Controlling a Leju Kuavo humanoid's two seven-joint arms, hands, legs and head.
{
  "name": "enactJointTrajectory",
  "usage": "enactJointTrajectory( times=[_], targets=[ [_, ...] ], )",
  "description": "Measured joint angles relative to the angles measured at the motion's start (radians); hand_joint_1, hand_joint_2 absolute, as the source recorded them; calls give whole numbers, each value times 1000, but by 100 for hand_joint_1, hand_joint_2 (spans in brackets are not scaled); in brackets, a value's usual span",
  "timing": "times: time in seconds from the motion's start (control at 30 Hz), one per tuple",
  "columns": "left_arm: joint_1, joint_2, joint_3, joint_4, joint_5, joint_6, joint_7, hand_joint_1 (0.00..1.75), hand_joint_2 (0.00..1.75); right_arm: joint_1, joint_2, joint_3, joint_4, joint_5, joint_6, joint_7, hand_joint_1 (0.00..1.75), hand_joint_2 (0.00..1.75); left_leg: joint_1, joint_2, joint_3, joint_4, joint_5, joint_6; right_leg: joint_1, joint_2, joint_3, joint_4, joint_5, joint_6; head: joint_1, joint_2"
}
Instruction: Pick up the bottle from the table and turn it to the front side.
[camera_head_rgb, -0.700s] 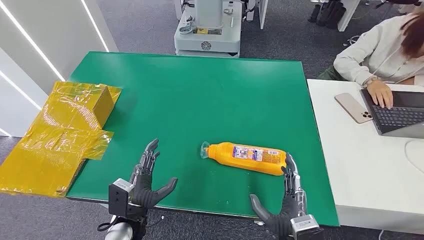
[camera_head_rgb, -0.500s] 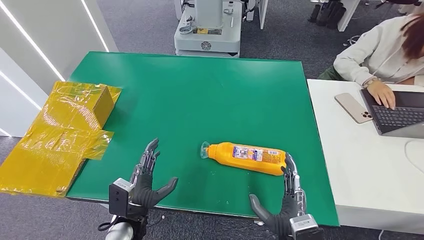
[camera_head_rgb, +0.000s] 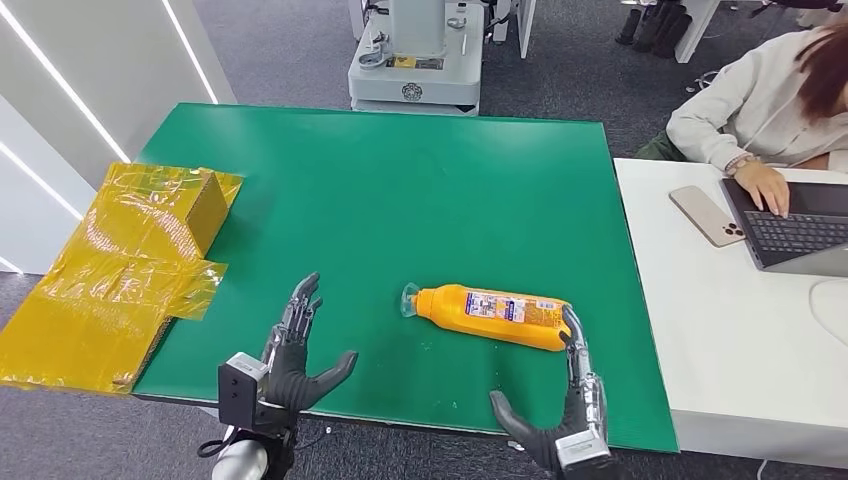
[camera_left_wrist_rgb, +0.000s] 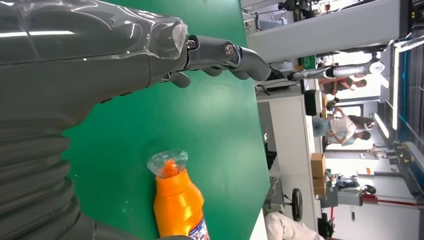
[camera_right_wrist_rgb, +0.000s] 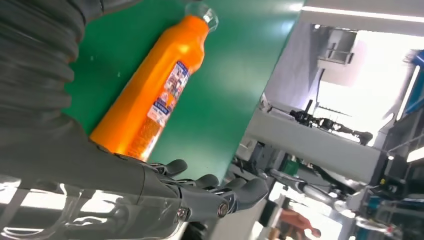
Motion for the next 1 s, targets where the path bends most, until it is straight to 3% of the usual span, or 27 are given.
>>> enactJointTrajectory(
  times=[0.3, 0.57, 0.7, 0.8, 1.0],
  targets=[
    [-51, -17, -21, 25, 5, -38, 3, 0, 175, -206, -66, -35, 168, 234, 2, 143, 0, 175, 0, 1, 0, 2, 1, 1, 0, 2, 0, 0, 2, 1, 0, 0],
    [-83, -22, -28, 62, 12, -62, 11, 0, 175, -375, -131, -28, 343, 305, 160, 279, 0, 175, 0, 1, 0, 2, 2, 0, 0, 2, 0, 0, 3, 2, 0, 0],
    [-94, -23, -32, 72, 11, -83, 22, 0, 175, -454, -147, -4, 452, 286, 295, 330, 0, 175, 0, 1, 0, 2, 2, 0, 0, 2, 0, 0, 3, 1, 0, 0],
    [-106, -23, -37, 79, 6, -94, 26, 0, 175, -510, -154, 25, 543, 273, 376, 342, 0, 175, 0, 1, 0, 2, 2, 0, 0, 2, 0, 0, 3, 2, 0, 0],
    [-124, -23, -43, 91, -5, -100, 41, 0, 175, -605, -155, 99, 679, 306, 437, 343, 0, 175, 0, 1, 0, 2, 2, 0, 0, 2, 0, 0, 3, 2, 0, 0]
  ],
)
